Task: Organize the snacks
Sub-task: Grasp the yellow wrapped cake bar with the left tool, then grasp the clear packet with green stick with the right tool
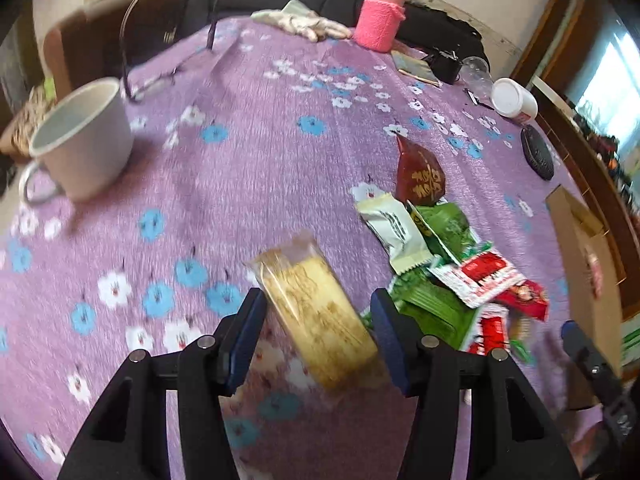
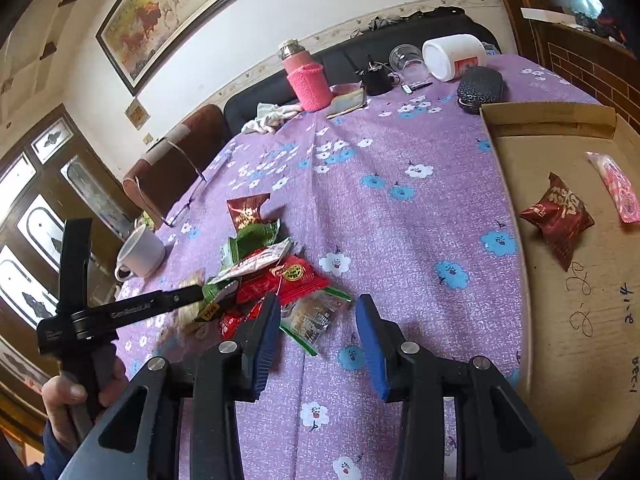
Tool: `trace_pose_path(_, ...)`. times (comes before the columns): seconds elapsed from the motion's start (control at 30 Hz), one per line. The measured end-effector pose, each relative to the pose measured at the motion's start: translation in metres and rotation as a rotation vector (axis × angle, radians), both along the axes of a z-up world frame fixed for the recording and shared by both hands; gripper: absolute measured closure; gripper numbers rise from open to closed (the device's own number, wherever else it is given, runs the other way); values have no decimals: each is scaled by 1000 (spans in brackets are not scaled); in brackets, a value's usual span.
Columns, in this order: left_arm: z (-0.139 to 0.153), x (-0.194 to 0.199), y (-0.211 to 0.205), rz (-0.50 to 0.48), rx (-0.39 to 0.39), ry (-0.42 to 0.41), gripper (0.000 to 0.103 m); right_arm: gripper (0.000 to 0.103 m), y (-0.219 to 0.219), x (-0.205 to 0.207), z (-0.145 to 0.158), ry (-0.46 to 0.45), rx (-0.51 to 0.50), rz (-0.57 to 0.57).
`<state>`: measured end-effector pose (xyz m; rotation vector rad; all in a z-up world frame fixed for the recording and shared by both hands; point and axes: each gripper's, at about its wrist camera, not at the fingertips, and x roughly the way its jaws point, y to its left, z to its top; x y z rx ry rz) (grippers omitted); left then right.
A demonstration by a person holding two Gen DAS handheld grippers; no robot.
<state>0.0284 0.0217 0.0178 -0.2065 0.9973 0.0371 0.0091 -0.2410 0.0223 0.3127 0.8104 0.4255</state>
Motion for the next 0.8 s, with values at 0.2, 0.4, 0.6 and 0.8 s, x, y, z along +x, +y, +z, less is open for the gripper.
trace_pose_path(0.2, -1, 3, 6, -50, 63, -59, 62, 52, 7, 3, -9, 43, -19, 10)
trace_pose_path(0.4, -1, 2, 7, -60, 63, -73, 67, 51, 24, 11, -12, 126, -67, 2)
trace_pose_path(0.6, -1, 0, 2, -85, 64, -70, 69, 51, 43, 33, -14, 179, -177, -72)
trace_pose_path(0.8, -1, -1, 2, -92, 60, -67, 61, 72, 50, 32, -14, 122, -338, -95)
